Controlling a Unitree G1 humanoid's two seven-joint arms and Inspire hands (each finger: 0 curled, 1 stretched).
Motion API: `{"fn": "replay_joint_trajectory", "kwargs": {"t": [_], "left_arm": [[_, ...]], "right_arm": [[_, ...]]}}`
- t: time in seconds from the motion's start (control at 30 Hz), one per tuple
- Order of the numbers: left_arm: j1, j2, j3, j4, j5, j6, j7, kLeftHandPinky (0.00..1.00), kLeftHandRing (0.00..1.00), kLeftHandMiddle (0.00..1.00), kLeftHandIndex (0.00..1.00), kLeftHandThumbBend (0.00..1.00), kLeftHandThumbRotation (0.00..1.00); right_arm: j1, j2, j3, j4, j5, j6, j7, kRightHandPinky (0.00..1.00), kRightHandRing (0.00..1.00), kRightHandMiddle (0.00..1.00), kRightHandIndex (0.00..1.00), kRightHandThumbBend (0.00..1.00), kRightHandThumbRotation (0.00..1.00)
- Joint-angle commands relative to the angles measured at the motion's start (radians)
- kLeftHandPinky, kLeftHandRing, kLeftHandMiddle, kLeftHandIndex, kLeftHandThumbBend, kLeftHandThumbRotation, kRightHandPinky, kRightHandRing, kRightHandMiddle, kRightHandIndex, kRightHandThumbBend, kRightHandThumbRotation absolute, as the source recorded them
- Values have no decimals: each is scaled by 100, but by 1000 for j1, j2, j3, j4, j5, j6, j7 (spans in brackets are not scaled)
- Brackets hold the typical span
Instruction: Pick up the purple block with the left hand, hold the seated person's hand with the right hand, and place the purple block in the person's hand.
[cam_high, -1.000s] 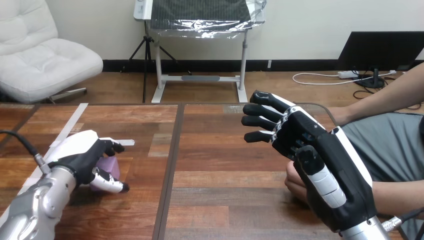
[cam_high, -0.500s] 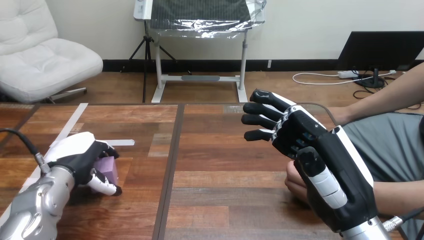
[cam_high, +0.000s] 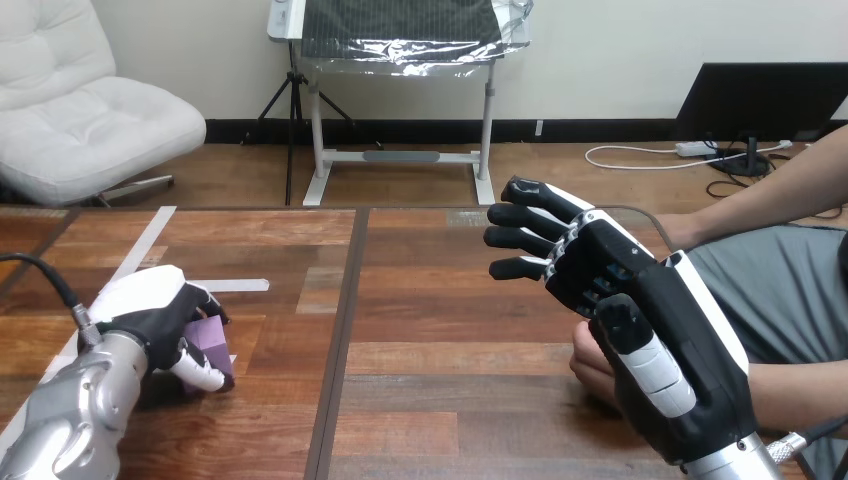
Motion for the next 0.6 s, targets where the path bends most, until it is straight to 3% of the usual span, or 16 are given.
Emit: {"fn": "replay_joint_trajectory", "kwargs": {"t": [0.0, 0.33, 0.57], "left_arm": [[-78, 23, -28, -5, 34, 5, 3, 52, 69, 74, 70, 68, 0], [-87, 22, -45, 2, 61, 35, -5, 53, 69, 73, 70, 69, 0], [-90, 17, -45, 7, 63, 50, 0, 49, 64, 70, 68, 69, 0]], "right_arm": [[-64, 1, -12, 3, 21, -22, 5, 73, 81, 82, 84, 91, 78], [-62, -3, -13, -4, 12, -18, -3, 73, 81, 82, 84, 92, 78], [-62, -4, -13, -7, 18, -13, -1, 73, 81, 82, 84, 92, 78]]}}
